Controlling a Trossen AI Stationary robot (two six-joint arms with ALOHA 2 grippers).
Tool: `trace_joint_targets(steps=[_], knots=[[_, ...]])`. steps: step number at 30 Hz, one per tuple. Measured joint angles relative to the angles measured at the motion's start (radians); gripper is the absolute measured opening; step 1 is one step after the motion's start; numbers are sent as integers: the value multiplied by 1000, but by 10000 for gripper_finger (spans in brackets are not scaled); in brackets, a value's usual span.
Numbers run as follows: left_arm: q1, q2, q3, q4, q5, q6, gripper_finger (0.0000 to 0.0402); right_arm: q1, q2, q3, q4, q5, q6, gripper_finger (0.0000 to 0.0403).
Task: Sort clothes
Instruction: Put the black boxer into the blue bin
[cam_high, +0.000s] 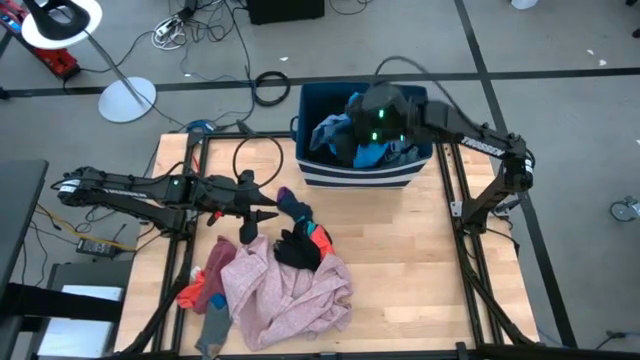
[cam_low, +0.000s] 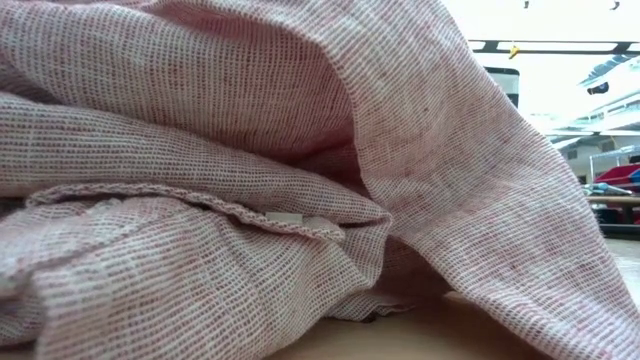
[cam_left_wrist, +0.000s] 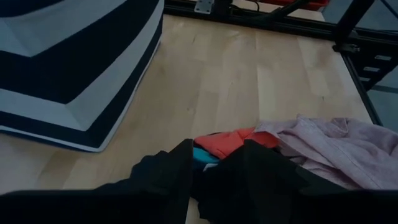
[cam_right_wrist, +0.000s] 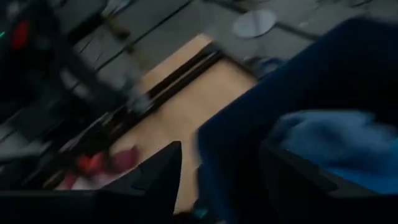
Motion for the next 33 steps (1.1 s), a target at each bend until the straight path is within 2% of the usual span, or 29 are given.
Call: trace_joint_targets(steps=[9, 15, 25, 29, 33], knots=[[0, -6, 0, 1, -17, 0, 147, 261, 9, -33, 18, 85, -20, 180], [-1, -6, 0, 30, -17, 9, 147, 359, 10, -134, 66, 105, -34, 177], [-1, -4, 0, 147, -13, -34, 147, 432, 10, -304, 65, 117, 190, 176], [-1, -4, 0, 152, 37, -32, 147, 477, 10, -364, 70, 122, 274, 177], [-1, -4, 0, 122, 105, -31, 147, 541, 10, -440, 67, 195, 339, 173]])
